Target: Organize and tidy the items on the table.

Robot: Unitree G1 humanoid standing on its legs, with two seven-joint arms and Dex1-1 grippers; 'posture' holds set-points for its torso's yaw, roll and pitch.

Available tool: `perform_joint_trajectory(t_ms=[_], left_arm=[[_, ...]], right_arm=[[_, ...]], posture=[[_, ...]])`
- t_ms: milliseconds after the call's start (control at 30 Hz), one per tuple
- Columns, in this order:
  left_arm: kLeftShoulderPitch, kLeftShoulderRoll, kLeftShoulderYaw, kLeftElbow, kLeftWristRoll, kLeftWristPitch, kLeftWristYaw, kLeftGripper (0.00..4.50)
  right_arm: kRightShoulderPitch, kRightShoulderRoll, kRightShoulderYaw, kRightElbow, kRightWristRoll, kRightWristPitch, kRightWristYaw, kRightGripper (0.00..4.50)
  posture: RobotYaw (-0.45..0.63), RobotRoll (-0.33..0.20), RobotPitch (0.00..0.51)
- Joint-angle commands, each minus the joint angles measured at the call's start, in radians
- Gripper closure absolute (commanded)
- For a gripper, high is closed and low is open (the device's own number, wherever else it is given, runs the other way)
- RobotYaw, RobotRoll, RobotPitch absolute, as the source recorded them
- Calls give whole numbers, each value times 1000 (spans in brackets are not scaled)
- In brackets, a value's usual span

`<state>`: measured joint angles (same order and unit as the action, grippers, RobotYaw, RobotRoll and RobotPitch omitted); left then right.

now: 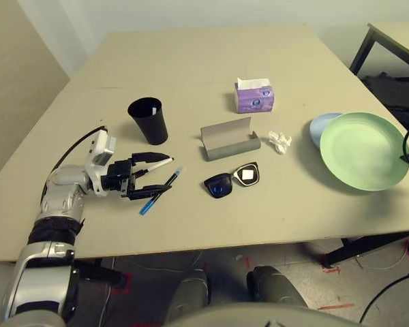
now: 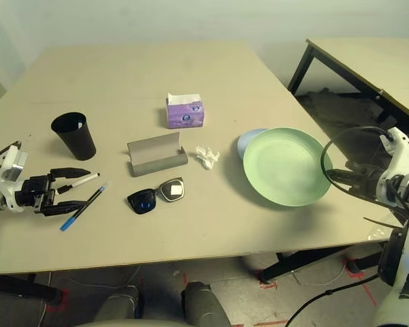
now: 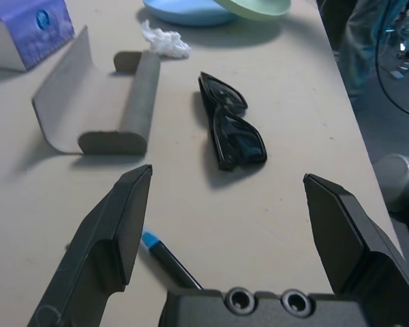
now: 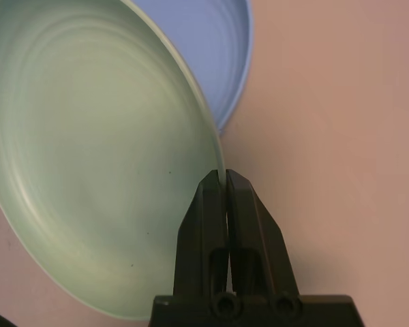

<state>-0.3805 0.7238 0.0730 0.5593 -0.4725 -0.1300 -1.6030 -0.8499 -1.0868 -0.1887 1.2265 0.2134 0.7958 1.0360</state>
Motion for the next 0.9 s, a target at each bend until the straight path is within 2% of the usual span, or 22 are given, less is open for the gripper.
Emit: perform_joint_trajectory(t_ms=[33, 333, 900], left_arm=[[13, -1, 4, -29, 9, 17, -2, 0], [46, 4, 20, -72, 1, 43, 11, 0], [92, 9, 44, -123, 1, 62, 36, 0]], right_arm=[[-11, -12, -28, 16, 0, -12, -9, 4441], [-32, 13, -112, 47, 26, -89, -94, 4441], [-65, 74, -185, 70, 28, -189, -186, 4441]], posture=[[-98, 0, 107], [-71, 0, 116], [-44, 0, 115]])
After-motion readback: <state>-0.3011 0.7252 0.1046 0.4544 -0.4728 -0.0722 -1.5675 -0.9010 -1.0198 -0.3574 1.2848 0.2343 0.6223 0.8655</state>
